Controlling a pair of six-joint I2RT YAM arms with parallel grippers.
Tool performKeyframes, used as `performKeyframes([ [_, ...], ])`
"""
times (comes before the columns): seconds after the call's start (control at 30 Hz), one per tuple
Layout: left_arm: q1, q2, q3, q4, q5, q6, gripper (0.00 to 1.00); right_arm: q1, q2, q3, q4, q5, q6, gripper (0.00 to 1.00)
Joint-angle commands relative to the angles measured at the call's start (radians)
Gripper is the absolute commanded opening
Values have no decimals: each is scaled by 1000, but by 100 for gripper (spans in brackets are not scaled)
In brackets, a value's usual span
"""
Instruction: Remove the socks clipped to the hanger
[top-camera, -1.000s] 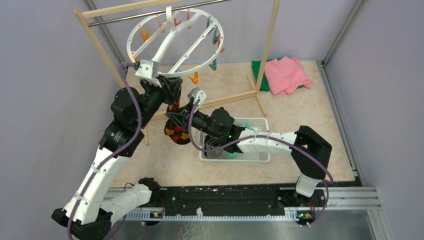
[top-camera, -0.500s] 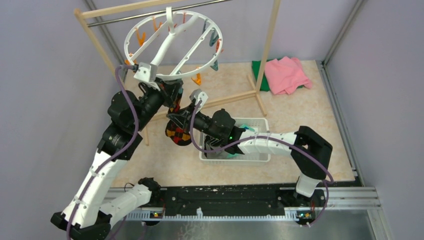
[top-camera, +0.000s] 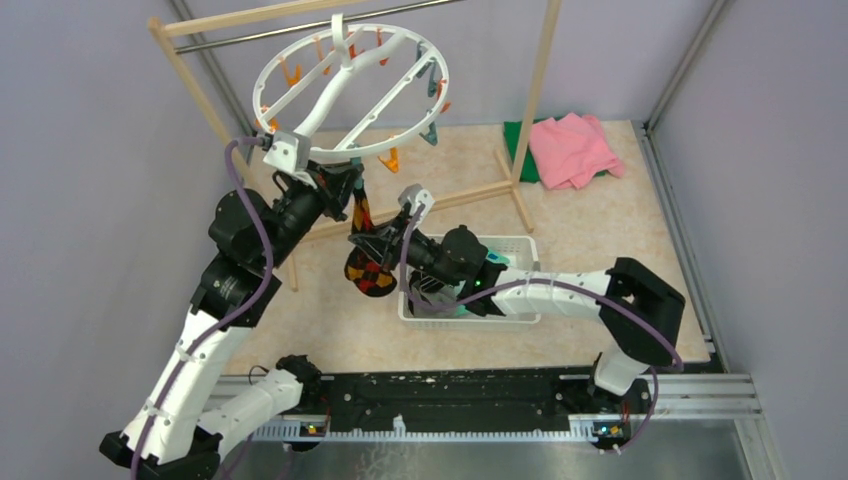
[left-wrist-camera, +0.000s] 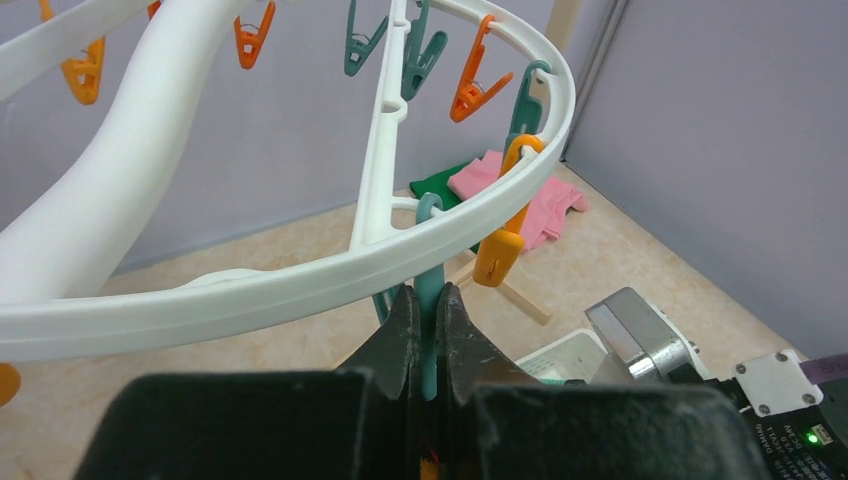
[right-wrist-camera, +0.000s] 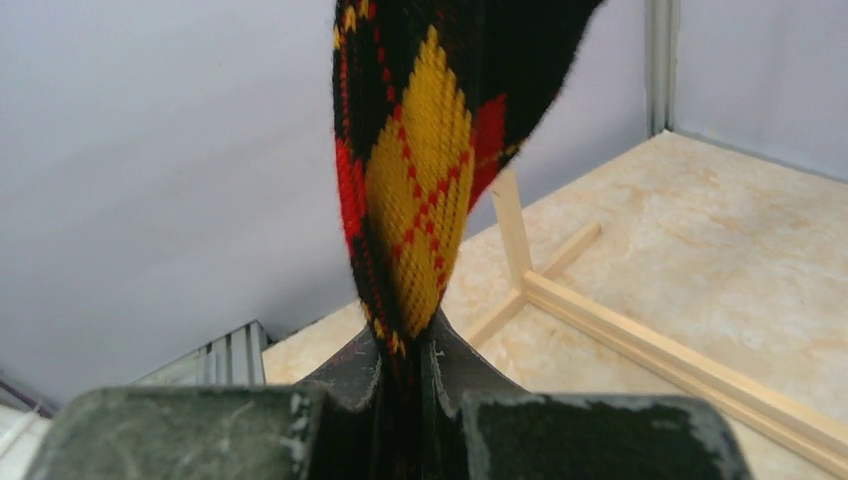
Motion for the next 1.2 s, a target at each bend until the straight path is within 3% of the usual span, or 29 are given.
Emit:
performKeyframes([
  [0.0,1,-21,3,95,27,30,0,-4,-101,-103,-39,32,20,0],
  [0.27,1,-23,8,91,34,17,0,-10,-212,-287,-81,91,27,0],
  [0.63,2,-6,25,60,82,-47,2,-10,-163,-133,-79,31,6,0],
  [0.7,1,-4,24,53,88,-55,21,-10,-148,-100,-66,11,22,0],
  [0.77,1,-4,24,40,90,-70,34,-10,-137,-78,-53,11,35,0],
  [0.8,1,-4,25,32,98,-78,46,-10,-136,-70,-52,-13,40,0],
  [0.83,1,-4,25,23,111,-83,70,-10,-136,-65,-51,-18,42,0],
  [0.87,1,-6,25,16,120,-92,78,-10,-138,-63,-50,-22,45,0],
  [0.97,1,-10,20,0,138,-108,83,-9,-146,-72,-51,-20,45,0],
  [1.17,3,1,30,-54,135,-165,84,-10,-153,-89,-35,-19,55,0],
])
